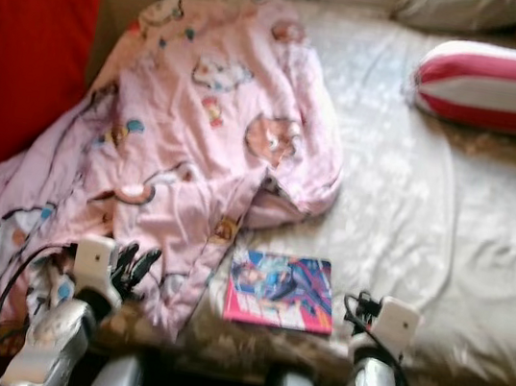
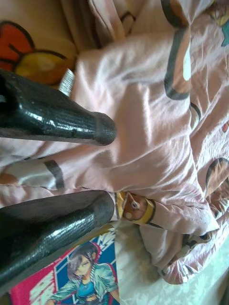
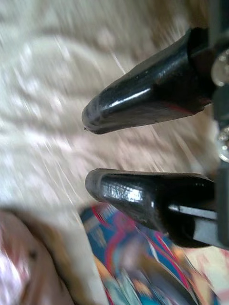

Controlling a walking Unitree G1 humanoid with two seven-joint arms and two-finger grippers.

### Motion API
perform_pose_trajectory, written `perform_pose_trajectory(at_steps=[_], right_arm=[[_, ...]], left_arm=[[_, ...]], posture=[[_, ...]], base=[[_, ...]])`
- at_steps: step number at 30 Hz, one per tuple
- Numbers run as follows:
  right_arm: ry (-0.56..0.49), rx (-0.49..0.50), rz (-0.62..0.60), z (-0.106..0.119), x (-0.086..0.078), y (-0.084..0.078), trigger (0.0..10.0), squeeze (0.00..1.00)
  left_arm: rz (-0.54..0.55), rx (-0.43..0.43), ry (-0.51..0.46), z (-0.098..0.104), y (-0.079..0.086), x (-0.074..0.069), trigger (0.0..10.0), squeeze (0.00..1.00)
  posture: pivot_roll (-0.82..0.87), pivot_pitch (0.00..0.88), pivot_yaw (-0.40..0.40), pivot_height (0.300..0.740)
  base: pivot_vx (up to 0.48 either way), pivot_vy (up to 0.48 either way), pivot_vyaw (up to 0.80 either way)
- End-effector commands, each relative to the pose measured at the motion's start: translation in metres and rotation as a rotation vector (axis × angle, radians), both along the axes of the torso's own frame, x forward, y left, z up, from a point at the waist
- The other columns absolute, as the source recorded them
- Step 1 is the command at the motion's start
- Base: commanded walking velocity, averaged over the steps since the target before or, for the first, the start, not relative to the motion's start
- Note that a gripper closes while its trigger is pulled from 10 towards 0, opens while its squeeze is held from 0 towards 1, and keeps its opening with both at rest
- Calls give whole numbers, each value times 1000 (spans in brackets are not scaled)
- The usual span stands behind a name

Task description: Clean up the room

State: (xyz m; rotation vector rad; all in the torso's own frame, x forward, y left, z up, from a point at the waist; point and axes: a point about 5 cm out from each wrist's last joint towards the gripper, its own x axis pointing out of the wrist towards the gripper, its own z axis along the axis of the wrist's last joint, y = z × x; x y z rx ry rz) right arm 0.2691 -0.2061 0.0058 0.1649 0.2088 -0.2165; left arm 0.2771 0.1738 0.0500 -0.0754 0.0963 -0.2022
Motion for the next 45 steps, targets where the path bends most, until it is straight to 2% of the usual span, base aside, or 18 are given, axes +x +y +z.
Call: perform_pose_trajectory(at_steps=[1,7,12,13,14,17,20,26,27,33,36,45], right_arm=[[9,-1,26,1,5,4,10000,0],[-9,8,53,6,11,10,10000,0],[-13,28,68,5,11,14,10000,0],[-19,41,76,5,11,16,10000,976],[-23,59,94,4,10,19,10000,1000],[-13,52,96,3,9,21,10000,1000],[-12,107,104,0,9,22,10000,1000],[20,130,79,-1,13,16,10000,1000],[21,147,68,-1,14,15,10000,0],[46,245,6,-4,15,10,10000,0],[50,293,5,-5,16,13,10000,0],[5,319,7,0,22,20,10000,0]], left_arm=[[-9,10,16,-2,0,1,10000,0],[-9,8,-2,4,-3,12,10000,0],[-10,9,-6,5,-4,13,10000,0],[-10,9,-6,5,-4,12,10000,0],[-10,11,-4,4,-4,12,10000,0],[-8,12,-3,4,-3,11,10000,0],[-10,21,-1,3,-1,9,10000,0],[0,35,0,3,6,5,10000,0],[3,43,3,4,9,4,10000,0],[-2,76,13,4,18,-3,10000,0],[-5,89,16,6,22,-7,10000,0],[-27,142,49,8,37,-19,10000,0]], posture=[[38,150,43,601],[39,154,45,601],[39,160,49,601],[40,162,50,601],[43,165,52,601],[47,169,54,601],[60,177,60,601],[88,194,80,601],[95,199,86,601],[143,226,124,601],[166,239,147,601],[191,266,187,601]], base=[[0,0,0],[0,0,0],[0,0,0],[0,0,0],[0,0,0],[0,0,0],[0,0,0],[0,0,0],[0,0,0],[0,0,0],[0,0,0],[0,0,0]])
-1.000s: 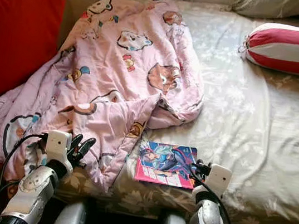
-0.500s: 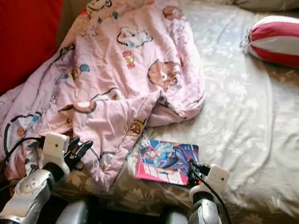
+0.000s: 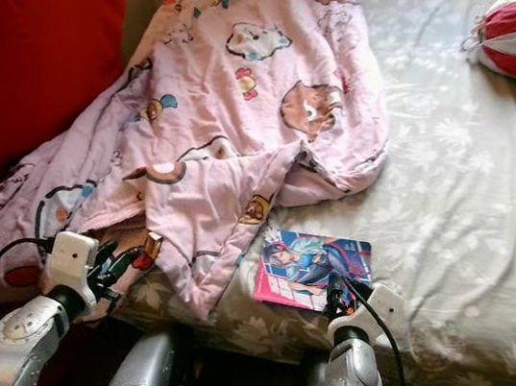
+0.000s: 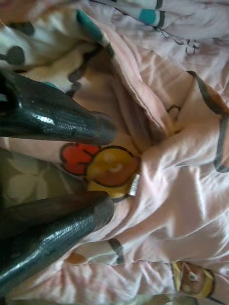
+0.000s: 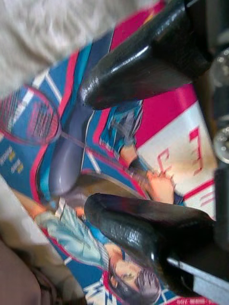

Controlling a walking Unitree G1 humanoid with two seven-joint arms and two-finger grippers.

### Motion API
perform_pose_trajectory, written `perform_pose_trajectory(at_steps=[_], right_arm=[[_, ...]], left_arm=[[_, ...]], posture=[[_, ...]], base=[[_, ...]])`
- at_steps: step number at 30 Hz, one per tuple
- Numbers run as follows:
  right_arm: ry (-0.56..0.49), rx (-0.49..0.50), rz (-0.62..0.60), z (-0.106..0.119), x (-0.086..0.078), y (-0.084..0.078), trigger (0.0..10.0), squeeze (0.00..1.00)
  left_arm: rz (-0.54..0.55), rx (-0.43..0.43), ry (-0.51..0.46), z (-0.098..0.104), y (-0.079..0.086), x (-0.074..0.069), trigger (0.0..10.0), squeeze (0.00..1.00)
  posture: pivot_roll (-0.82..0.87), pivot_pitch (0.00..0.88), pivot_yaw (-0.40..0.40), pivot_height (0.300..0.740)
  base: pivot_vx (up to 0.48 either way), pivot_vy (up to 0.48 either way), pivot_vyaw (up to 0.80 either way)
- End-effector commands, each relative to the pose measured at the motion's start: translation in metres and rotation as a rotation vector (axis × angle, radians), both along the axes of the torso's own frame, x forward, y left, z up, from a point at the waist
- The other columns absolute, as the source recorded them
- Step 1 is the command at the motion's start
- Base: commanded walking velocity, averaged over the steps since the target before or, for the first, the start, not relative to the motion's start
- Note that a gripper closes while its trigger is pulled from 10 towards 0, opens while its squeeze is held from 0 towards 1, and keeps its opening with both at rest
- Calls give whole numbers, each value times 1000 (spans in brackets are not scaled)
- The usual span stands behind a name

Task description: Clean up the room

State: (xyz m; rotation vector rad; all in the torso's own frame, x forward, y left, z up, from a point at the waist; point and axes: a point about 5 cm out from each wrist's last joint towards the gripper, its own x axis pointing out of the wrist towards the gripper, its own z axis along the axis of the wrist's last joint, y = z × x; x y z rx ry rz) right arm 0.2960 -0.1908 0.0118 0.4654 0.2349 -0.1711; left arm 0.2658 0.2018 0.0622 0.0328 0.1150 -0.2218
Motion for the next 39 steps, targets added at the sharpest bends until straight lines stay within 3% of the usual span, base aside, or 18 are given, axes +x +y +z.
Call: perform_pose_trajectory(at_steps=[1,7,9,16,24,39], right_arm=[[13,16,-4,-6,-5,5,10000,0],[-72,4,-66,3,-4,-5,10000,0],[-92,-55,-54,6,-4,-6,10000,0],[-130,-98,-97,9,-8,-14,10000,0],[-98,-112,-136,3,-16,-24,10000,0],[-36,-77,-145,-8,-23,-26,10000,0]], left_arm=[[0,34,42,-5,9,-8,10000,0],[10,37,53,-3,13,-11,10000,0],[10,35,56,-3,12,-11,10000,0],[10,31,59,-3,10,-8,10000,0],[22,25,51,-2,9,-4,10000,0],[28,30,49,-1,11,-3,10000,0]], posture=[[191,266,187,601],[190,264,194,601],[184,263,194,601],[174,254,191,601],[168,244,187,601],[170,224,193,601]], base=[[0,0,0],[0,0,0],[0,0,0],[0,0,0],[0,0,0],[0,0,0]])
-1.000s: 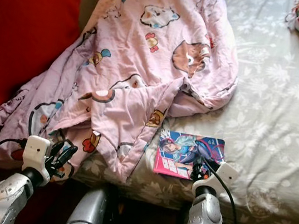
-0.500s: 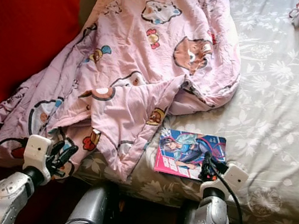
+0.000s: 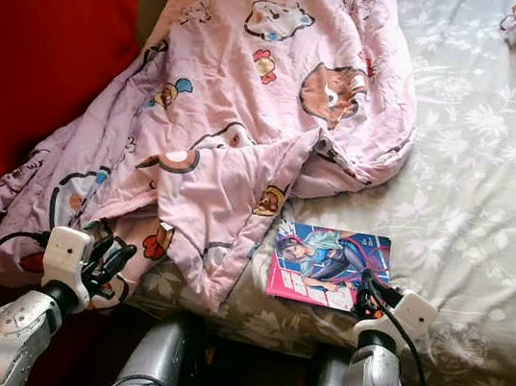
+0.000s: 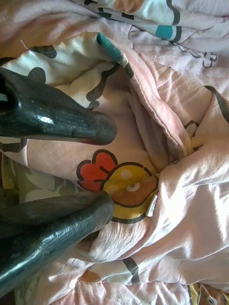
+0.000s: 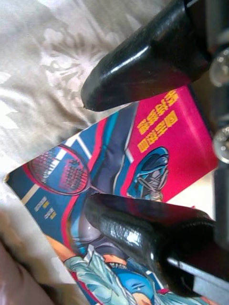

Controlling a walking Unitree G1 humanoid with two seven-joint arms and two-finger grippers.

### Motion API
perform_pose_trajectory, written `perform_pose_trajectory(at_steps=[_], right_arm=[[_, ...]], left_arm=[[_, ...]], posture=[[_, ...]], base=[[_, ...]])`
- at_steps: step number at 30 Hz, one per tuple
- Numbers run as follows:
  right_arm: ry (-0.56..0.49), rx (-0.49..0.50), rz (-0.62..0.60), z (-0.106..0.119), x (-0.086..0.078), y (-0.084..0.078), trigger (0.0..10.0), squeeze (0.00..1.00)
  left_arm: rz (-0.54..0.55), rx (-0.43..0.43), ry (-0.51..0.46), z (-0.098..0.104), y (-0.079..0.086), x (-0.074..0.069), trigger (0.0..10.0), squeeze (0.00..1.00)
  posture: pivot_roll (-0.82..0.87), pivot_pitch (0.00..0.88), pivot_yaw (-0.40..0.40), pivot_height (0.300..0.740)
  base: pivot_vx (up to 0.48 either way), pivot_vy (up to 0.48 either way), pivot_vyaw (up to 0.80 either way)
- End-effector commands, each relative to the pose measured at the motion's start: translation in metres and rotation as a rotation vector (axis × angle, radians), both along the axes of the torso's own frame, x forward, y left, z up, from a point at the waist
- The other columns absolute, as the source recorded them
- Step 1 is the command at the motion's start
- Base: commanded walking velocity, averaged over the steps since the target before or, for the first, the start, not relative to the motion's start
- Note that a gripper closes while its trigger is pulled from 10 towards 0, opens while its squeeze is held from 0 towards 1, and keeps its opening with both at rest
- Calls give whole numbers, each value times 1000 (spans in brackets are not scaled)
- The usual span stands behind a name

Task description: Clean up the room

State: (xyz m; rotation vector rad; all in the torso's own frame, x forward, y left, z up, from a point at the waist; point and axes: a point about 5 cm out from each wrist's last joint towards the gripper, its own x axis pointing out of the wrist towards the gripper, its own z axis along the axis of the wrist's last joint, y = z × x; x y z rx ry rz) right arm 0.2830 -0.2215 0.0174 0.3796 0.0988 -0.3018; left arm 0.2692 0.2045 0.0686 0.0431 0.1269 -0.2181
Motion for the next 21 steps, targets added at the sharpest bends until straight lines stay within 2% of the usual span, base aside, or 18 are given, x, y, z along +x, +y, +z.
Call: perform_pose_trajectory(at_steps=[1,21], right_arm=[[58,42,-2,-14,-11,5,10000,0],[108,108,-31,-27,-23,-3,10000,0]], left_arm=[[24,19,38,-7,8,-6,10000,0],[27,32,44,-8,14,-7,10000,0]], posture=[[169,223,195,601],[171,217,203,601]], base=[[0,0,0],[0,0,0]])
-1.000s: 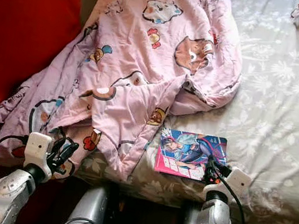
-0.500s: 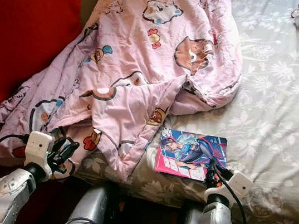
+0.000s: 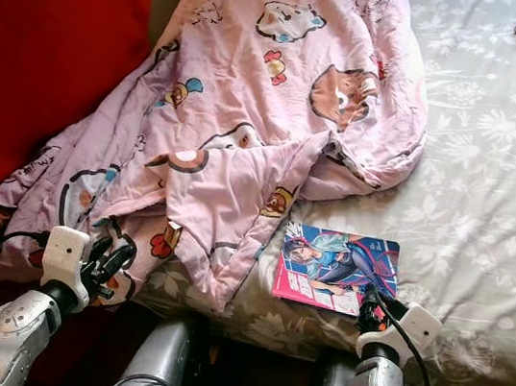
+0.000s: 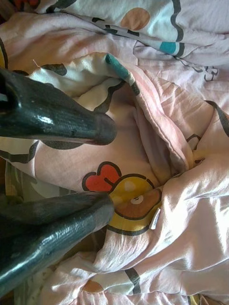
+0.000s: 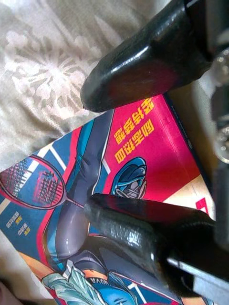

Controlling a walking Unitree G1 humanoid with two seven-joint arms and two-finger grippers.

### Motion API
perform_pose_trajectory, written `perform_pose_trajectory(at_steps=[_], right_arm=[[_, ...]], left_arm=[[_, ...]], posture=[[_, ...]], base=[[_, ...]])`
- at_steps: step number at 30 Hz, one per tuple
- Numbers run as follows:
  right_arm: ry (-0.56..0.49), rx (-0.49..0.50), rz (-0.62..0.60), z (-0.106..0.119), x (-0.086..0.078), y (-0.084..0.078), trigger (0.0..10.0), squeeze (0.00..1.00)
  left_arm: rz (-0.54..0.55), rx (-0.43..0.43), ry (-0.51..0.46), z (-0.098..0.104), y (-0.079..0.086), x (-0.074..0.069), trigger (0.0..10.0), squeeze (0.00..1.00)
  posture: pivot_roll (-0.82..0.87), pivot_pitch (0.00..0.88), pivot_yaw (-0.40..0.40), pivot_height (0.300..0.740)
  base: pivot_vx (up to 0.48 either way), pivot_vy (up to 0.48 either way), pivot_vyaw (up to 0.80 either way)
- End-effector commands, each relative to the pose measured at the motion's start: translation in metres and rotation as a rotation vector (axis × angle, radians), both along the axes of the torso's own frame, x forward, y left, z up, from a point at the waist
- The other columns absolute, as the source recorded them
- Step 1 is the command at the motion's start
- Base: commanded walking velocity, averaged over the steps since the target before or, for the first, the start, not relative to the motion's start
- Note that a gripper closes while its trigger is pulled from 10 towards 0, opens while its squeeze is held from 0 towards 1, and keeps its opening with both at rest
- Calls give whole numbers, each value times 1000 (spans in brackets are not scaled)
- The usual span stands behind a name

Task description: Clean up the room

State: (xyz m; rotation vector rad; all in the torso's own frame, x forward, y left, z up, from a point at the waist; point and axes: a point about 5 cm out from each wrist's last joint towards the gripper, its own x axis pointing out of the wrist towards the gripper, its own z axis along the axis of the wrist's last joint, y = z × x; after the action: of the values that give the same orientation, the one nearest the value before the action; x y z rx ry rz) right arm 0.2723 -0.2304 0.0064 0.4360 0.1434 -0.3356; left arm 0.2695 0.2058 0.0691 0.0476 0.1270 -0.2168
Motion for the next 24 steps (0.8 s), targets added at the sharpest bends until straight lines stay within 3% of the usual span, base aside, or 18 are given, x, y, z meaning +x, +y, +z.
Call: perform_pose_trajectory(at_steps=[1,14,24], right_arm=[[70,73,-1,-18,-15,6,10000,0],[-2,299,-34,-29,-29,0,10000,0],[-58,356,-99,-32,-43,-17,10000,0]], left_arm=[[24,28,44,-8,12,-7,10000,0],[16,37,41,-8,12,-8,10000,0],[2,47,36,-7,9,-7,10000,0]], posture=[[172,217,205,601],[173,221,208,601],[166,221,208,601]], base=[[0,0,0],[0,0,0],[0,0,0]])
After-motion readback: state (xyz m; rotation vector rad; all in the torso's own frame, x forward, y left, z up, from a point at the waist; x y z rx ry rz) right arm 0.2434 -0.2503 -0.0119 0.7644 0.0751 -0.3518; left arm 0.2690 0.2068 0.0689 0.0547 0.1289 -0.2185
